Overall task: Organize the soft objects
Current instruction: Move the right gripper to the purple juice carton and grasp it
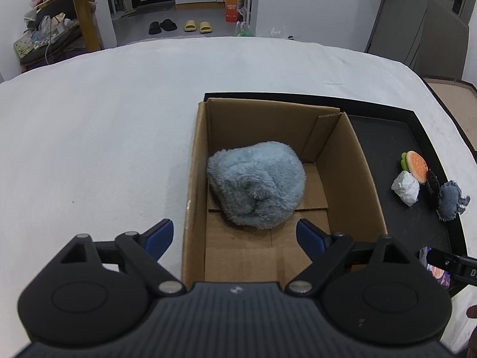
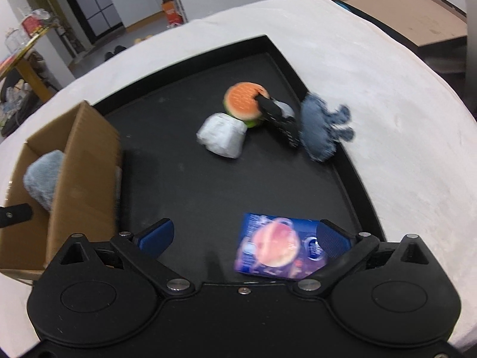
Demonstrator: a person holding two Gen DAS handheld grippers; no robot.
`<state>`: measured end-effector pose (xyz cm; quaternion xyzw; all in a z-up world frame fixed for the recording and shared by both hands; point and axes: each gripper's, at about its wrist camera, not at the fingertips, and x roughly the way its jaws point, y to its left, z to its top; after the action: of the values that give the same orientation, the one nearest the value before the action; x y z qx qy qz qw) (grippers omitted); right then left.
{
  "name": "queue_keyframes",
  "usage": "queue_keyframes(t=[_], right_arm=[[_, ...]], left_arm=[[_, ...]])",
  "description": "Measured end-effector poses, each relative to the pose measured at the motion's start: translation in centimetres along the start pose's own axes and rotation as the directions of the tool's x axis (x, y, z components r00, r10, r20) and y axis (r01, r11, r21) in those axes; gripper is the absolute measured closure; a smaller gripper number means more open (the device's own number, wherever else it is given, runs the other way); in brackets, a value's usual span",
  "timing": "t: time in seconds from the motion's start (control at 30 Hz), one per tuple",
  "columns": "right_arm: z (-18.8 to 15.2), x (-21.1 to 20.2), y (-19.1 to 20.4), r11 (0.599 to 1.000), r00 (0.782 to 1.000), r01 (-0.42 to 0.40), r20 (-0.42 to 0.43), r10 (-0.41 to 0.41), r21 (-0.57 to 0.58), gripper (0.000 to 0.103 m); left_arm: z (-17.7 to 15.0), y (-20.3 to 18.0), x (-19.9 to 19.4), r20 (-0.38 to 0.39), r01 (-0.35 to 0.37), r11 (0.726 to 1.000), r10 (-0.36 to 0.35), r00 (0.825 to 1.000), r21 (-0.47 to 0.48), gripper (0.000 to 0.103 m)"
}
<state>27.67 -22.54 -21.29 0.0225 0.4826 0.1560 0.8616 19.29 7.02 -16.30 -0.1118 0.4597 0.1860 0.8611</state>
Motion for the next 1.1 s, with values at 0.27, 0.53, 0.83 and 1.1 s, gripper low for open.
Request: queue_keyframes(t=[0.27,0.53,0.83,1.1], right_arm=[[-0.6,1.0,-1.8,0.999,0.999,0.05,-0.019,-0.049,0.01,0.0],[-0.9,2.0,-2.1,0.996,0.995,0.083,-0.057,-0.081,0.021,0.002],[-1.1,2.3,-1.4,0.995,0.992,0.098,-0.079,-0.099,-0.016,0.031],[-0.3,0.9,-0.3,0.996,0.996,0.08,-0.031,-0.081,-0.04,0.031]], left_arm=[[0.1,-0.8,0.3,-0.004,-0.004,1.0,0.004,1.0,0.016,0.015],[0.1,-0.9,0.4,-0.007,-0.011,1.0,0.011,1.0,0.022,0.014],[0.0,-0.3,0.4,-0.009,0.003,1.0,-0.003,1.0,0.001,0.014],[-0.1,0.3,0.0,0.001,0.014,1.0,-0.014,1.0,-0.013,0.014]])
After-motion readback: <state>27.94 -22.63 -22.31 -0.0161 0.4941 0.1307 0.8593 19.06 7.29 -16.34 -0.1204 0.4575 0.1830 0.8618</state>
